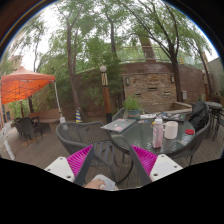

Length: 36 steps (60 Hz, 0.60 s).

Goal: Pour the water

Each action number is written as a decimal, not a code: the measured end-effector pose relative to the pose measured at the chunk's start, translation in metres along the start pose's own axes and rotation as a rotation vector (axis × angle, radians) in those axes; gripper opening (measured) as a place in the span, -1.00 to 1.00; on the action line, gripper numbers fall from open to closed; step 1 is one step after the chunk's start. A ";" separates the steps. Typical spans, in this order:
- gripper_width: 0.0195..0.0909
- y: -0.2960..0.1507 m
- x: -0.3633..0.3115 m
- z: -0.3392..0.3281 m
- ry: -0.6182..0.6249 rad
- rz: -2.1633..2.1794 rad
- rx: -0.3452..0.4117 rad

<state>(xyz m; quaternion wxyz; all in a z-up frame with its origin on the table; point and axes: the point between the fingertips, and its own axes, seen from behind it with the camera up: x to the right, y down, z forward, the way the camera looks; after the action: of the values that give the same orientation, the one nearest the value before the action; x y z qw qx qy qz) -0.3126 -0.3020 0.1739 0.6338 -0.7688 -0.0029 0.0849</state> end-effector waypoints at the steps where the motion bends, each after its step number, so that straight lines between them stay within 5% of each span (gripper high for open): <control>1: 0.73 0.001 0.002 0.002 -0.001 -0.001 0.002; 19: 0.73 0.004 0.039 0.009 0.052 -0.008 0.013; 36: 0.72 -0.001 0.165 0.079 0.223 -0.109 0.047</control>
<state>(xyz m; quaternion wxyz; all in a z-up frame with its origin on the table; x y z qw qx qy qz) -0.1603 -0.2059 0.1395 0.6516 -0.7572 0.0276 -0.0357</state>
